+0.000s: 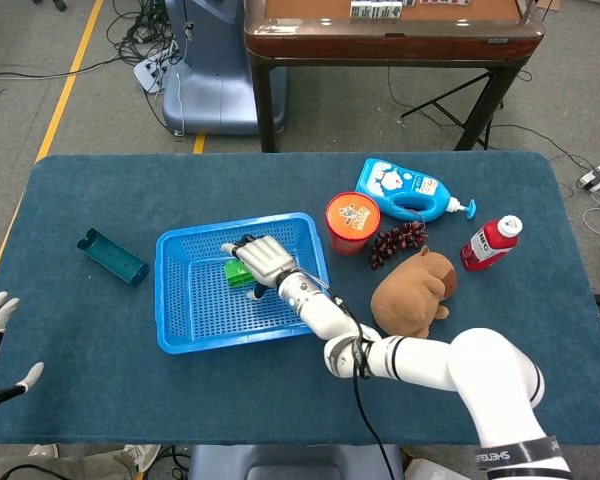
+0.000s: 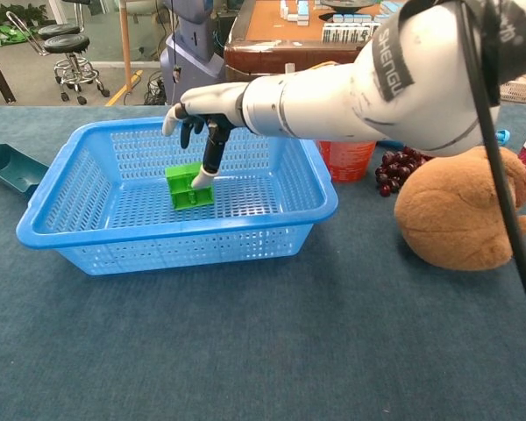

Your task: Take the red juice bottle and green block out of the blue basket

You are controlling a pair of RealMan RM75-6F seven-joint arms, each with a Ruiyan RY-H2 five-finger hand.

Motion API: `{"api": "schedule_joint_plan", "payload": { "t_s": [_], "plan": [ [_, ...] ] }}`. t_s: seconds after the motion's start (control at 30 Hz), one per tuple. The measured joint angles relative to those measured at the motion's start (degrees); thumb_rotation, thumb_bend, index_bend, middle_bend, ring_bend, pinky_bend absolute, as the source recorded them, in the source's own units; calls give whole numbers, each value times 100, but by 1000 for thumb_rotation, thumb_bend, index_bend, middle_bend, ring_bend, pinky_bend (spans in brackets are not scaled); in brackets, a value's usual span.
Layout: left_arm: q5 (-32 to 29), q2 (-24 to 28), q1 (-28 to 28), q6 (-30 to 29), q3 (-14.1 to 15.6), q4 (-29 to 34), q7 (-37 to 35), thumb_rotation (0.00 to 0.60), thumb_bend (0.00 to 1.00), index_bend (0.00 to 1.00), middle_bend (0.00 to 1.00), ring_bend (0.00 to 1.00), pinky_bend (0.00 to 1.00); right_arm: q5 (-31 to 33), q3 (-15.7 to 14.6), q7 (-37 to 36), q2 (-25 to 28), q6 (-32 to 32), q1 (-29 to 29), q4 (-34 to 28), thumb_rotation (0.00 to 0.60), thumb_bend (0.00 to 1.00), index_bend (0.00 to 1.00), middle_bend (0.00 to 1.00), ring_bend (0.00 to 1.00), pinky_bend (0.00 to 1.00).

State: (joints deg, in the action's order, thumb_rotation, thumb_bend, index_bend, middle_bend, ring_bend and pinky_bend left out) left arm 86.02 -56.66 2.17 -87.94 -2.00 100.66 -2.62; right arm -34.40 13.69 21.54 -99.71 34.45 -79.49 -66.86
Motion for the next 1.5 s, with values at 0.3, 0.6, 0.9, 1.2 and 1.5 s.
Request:
{"api": "schedule_joint_plan", "payload": {
  "t_s": [0.3,0.6,0.9,1.2,1.5],
  "plan": [
    [-4,-6,-27,-14,8,-31,-21,600,279,0,0,0,192,545,-135,355,-281,-91,-288,428,600,163,198,219,123,254],
    [-18,-11,-44,-8,11,-53,-36,600,279,0,0,0,192,1153,-386,887,-501,-102,-565,702,600,173,220,222,134,276],
    [-71,-25,-81,-23,6,-105,-97,600,279,0,0,0,192,1134,-368,967,-743,40,-609,945,600,386,386,318,250,416],
    [-96,-37,-121,-58,0,-174,-178,600,279,0,0,0,192,596,-111,632,-781,228,-412,885,600,459,543,427,382,579],
    [-85,-30,-136,-91,-21,-205,-238,600,279,0,0,0,192,-190,212,55,-23,542,59,-110,600,459,551,442,406,603]
  ]
}}
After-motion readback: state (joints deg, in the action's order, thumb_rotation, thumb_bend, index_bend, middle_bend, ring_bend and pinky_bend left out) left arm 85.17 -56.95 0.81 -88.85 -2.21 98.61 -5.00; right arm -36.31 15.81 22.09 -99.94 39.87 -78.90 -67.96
